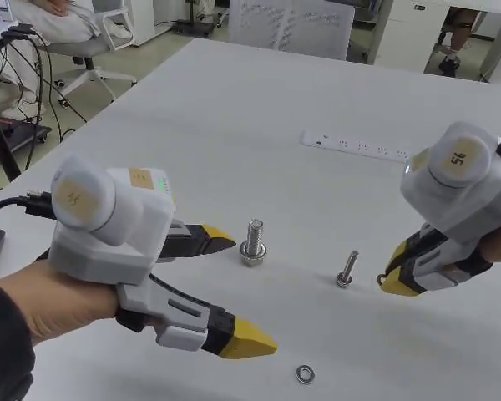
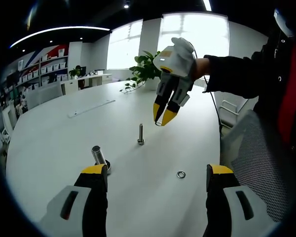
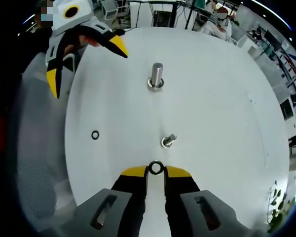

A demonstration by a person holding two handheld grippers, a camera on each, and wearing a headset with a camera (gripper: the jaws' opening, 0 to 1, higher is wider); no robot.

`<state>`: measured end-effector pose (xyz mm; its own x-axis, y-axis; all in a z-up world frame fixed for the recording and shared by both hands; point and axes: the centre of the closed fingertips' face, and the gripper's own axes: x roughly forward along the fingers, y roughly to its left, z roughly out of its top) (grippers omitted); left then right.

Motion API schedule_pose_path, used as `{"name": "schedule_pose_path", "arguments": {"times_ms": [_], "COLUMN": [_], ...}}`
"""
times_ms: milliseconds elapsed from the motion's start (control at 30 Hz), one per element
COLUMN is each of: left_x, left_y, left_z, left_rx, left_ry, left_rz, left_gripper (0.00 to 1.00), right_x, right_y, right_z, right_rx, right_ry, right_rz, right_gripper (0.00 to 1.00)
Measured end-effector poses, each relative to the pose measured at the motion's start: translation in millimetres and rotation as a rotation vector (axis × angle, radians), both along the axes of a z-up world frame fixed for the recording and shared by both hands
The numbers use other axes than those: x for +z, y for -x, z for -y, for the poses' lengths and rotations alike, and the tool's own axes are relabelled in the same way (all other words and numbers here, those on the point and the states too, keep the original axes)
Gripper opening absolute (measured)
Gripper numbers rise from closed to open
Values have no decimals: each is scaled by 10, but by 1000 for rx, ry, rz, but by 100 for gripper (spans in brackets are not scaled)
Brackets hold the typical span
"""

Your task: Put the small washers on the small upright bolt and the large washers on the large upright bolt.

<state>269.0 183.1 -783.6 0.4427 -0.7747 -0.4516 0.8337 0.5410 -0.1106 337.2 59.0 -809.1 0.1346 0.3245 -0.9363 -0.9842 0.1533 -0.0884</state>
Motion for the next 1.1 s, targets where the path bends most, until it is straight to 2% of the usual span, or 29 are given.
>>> {"name": "schedule_pose_path", "arguments": {"times_ms": [233, 633, 800, 1100], "left_x": [10, 6, 2, -15], "left_y": [-8, -19, -22, -22], "left_z": [-11, -26, -42, -58], "left_rx": [3, 8, 13, 15], "left_ry": [1, 5, 6, 9], "left_rz": [3, 3, 1, -6], "left_gripper": [82, 82, 82, 82], "right_x": [125, 234, 214, 120], "right_y": [-63, -213, -253, -264], "right_z": [-98, -275, -360, -354], "right_rx": [15, 44, 63, 69], "right_ry": [-14, -30, -29, -11], "right_rz": [28, 58, 59, 41], "right_gripper": [14, 14, 14, 14]}}
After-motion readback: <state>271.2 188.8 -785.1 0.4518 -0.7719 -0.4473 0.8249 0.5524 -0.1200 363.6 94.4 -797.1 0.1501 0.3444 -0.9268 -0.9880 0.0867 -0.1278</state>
